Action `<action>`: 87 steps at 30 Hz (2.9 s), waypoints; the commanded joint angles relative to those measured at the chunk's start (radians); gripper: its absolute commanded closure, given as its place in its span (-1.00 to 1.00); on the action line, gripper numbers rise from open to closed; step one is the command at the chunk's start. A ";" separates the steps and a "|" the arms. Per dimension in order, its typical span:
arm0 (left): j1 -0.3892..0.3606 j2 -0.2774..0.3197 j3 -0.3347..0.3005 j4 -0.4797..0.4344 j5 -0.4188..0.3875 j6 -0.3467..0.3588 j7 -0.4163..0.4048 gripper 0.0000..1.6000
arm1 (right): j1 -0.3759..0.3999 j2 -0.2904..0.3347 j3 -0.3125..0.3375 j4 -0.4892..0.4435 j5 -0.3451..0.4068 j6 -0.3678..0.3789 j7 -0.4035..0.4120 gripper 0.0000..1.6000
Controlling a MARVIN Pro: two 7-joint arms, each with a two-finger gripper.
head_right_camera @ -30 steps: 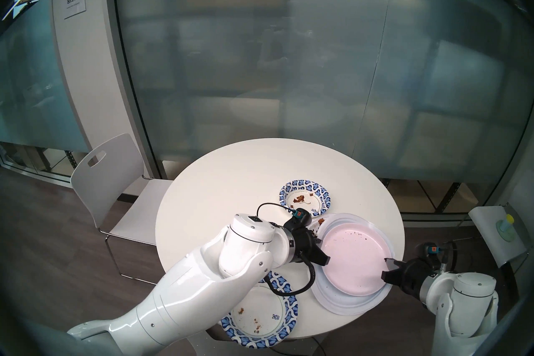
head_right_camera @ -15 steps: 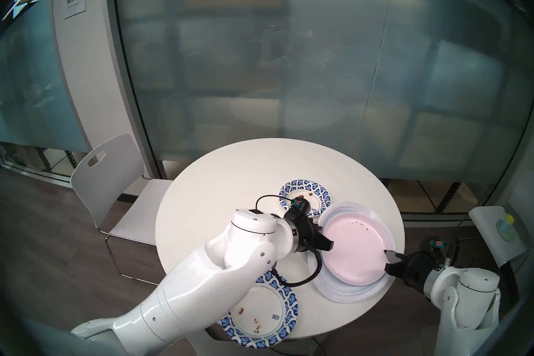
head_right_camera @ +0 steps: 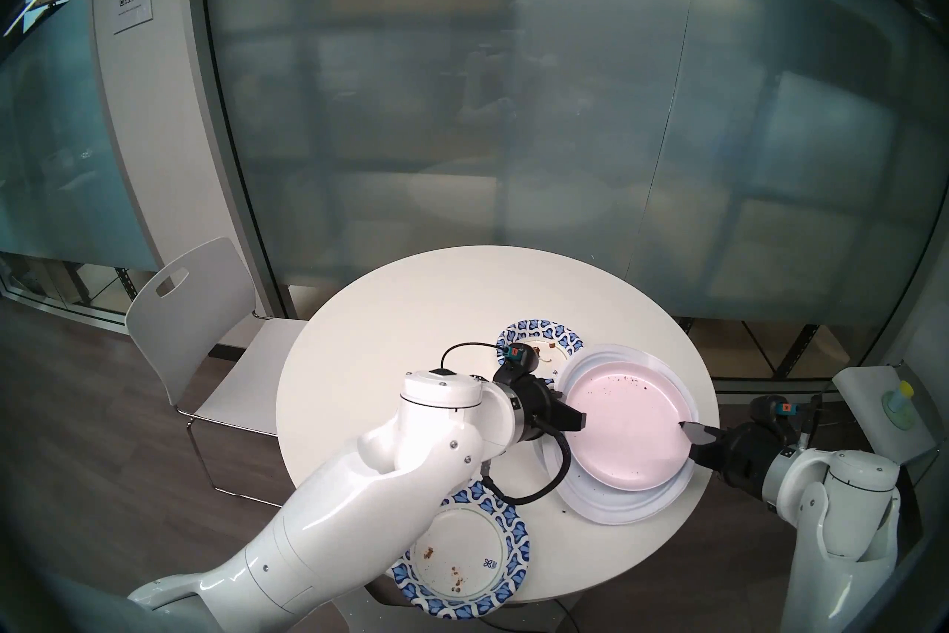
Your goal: Stack the plates into one stack
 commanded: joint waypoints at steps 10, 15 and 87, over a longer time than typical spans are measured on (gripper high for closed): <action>-0.037 -0.053 0.042 0.043 -0.050 -0.065 0.049 1.00 | 0.099 0.034 -0.037 0.074 0.025 -0.040 0.028 1.00; -0.038 -0.049 0.050 0.062 -0.040 -0.078 0.049 1.00 | 0.097 0.029 -0.060 0.108 0.014 -0.075 0.027 1.00; -0.067 0.077 0.099 0.027 0.085 -0.161 0.016 -1.00 | 0.103 0.085 -0.146 0.247 -0.070 -0.211 0.028 1.00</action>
